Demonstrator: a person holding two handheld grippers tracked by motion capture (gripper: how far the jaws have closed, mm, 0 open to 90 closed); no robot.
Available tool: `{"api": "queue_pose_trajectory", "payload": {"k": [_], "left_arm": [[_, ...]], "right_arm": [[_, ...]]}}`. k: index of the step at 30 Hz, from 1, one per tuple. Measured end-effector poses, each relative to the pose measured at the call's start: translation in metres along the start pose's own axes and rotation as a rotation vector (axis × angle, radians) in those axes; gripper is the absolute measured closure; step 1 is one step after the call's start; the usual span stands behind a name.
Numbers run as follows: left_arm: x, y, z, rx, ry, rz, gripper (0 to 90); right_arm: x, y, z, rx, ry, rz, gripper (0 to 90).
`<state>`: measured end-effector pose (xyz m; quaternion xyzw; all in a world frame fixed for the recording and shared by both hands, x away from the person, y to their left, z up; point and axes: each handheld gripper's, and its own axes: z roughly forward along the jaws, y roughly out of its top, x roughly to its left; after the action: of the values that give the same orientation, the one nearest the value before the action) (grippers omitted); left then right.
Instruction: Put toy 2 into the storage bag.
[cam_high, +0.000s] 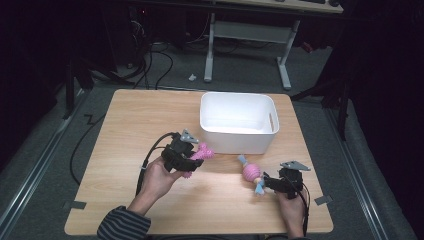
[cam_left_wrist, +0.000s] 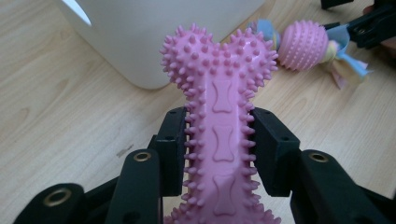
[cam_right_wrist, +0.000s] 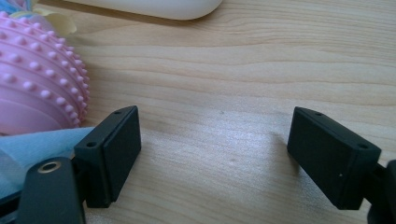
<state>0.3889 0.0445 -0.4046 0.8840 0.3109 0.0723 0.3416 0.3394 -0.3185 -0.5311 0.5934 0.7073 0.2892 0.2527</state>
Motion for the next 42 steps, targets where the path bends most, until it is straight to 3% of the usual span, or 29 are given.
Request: {"api": "queue_pose_trajectory", "payload": {"k": [8,9,17,42], "left_arm": [[0.004,0.023,-0.014,-0.021,-0.008,0.019,58.6],[0.005,0.028,-0.017,-0.031,-0.026,0.018,58.6],[0.006,0.048,-0.020,-0.033,-0.032,0.047,58.7],[0.013,0.079,-0.013,-0.037,-0.059,0.045,58.7]], "right_arm": [[0.000,0.000,0.000,-0.002,-0.001,0.000,17.8],[0.000,0.000,0.000,-0.002,-0.001,0.000,17.8],[0.000,0.000,0.000,-0.001,0.000,0.000,17.7],[0.000,0.000,0.000,0.000,-0.001,0.001,17.8]]}}
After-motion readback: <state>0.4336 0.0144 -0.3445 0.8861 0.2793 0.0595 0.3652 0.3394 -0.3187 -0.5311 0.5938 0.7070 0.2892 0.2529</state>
